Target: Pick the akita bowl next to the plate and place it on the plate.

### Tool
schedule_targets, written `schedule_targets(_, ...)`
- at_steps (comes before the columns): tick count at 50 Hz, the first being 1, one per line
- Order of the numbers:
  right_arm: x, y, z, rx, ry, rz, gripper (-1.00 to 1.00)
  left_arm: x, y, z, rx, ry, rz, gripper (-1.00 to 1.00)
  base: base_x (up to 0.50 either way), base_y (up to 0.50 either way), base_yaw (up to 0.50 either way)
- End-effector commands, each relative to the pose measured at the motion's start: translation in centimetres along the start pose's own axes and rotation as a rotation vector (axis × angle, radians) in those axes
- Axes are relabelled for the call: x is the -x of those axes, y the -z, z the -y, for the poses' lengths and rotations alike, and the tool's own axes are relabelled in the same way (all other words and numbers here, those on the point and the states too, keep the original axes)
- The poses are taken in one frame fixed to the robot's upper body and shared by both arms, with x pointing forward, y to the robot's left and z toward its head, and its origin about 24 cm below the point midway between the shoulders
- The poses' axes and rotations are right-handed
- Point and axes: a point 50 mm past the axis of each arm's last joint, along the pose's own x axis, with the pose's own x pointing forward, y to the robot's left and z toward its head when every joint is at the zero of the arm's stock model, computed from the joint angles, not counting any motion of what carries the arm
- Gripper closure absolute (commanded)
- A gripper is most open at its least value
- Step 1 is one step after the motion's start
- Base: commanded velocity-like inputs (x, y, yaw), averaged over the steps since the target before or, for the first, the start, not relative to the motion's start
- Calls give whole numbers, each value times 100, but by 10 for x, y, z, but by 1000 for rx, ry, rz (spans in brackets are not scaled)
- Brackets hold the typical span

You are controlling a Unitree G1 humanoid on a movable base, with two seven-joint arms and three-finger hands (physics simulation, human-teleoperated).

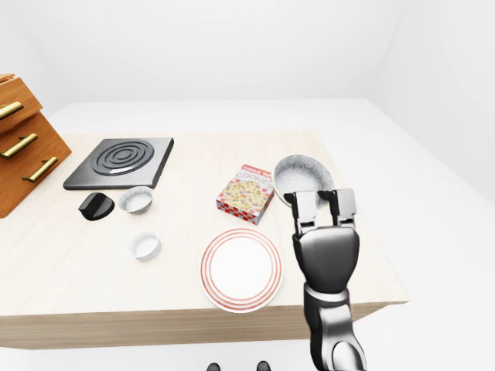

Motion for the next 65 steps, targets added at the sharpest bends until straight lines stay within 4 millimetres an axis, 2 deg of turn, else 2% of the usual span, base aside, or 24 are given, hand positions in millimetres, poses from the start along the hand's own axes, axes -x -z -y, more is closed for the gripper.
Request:
schedule_targets(1,21,-37,-9,77,-107,248,100,0,2,0,0,2,-2,-100,0,0,0)
schedule_targets(13,33,-63,-17,61,-147,421,100,-1,3,0,2,1,-5,-100,0,0,0)
schedule_targets(23,52,-82,-18,70,-188,572,100,-2,6,-1,9,3,-15,-100,0,0,0)
schedule_targets(37,75,-73,-28,143,-297,664,100,-2,7,1,10,5,-18,-100,0,0,0)
schedule_targets(47,81,-50,-37,219,-370,648,100,-2,8,1,13,7,-21,-100,0,0,0)
schedule_targets(53,78,-43,-43,230,-386,608,100,-2,8,2,11,8,-21,-100,0,0,0)
schedule_targets(65,82,-55,-48,221,-385,648,100,-2,10,5,8,13,-24,-100,0,0,0)
